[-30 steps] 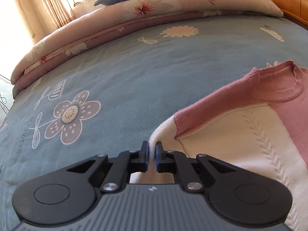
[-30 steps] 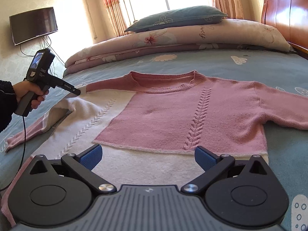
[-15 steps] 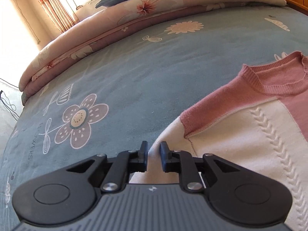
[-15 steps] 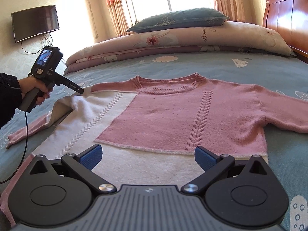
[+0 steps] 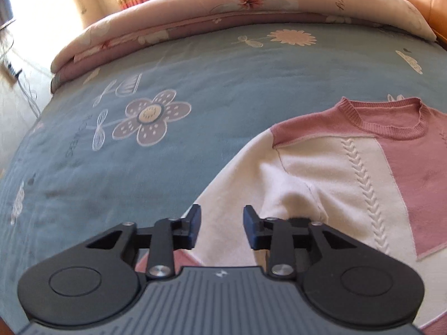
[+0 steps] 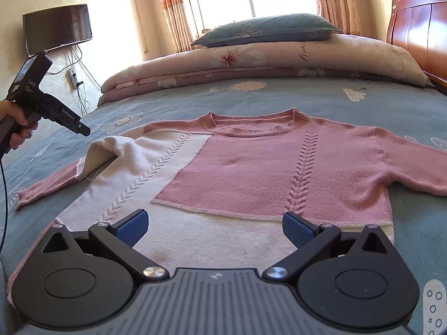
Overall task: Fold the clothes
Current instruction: 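Grasp the pink sleeve cuff with the left gripper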
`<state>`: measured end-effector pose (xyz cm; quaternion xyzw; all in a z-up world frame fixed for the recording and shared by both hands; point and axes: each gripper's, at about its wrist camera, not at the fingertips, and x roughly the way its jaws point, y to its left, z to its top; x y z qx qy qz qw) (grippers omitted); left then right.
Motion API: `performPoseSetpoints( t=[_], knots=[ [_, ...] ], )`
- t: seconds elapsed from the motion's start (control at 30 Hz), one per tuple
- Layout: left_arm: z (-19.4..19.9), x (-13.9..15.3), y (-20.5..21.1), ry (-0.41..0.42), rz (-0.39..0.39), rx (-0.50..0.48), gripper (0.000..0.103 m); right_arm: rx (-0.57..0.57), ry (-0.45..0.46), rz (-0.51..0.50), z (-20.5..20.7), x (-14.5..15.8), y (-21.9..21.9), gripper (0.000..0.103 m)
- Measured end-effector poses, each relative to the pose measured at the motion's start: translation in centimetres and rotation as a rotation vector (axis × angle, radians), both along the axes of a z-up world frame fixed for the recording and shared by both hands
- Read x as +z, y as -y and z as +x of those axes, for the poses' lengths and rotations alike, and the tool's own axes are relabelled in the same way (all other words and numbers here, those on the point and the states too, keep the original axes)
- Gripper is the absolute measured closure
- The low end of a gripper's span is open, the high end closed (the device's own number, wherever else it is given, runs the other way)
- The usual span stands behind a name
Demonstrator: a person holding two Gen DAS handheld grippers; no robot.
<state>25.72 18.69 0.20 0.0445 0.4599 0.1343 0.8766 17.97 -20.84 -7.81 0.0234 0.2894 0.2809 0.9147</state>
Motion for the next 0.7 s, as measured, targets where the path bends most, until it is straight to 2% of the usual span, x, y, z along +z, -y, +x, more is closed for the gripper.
performPoseSetpoints(
  t=[0.03, 0.13, 0.37, 0.43, 0.53, 0.63, 0.7],
  knots=[
    [-0.8, 0.0, -0.5, -0.007, -0.028, 0.029, 0.054, 0.000, 0.001, 0.002, -0.1, 0.1, -0.1, 0.000],
    [-3.4, -0.2, -2.4, -0.019, -0.087, 0.117, 0.054, 0.014, 0.003, 0.014, -0.5, 0.4, -0.3, 0.000],
    [-10.3, -1.9, -9.1, 0.028, -0.287, 0.383, 0.044, 0.043, 0.008, 0.016, -1.3, 0.8, -0.8, 0.000],
    [-12.4, -2.6, -11.2, 0.044, -0.333, 0.474, 0.043, 0.039, 0.005, 0.019, -1.3, 0.9, -0.8, 0.000],
    [-15.7, -4.1, -14.1, 0.075, -0.443, 0.612, 0.044, 0.035, -0.001, 0.018, -1.1, 0.7, -0.9, 0.000],
    [-18.8, -5.8, -15.6, 0.104, -0.582, 0.696, 0.044, 0.025, -0.009, 0.013, -0.8, 0.5, -1.0, 0.000],
    [-20.4, -6.6, -15.5, 0.125, -0.640, 0.729, 0.045, 0.019, -0.015, 0.012, -0.6, 0.3, -1.0, 0.000]
  ],
)
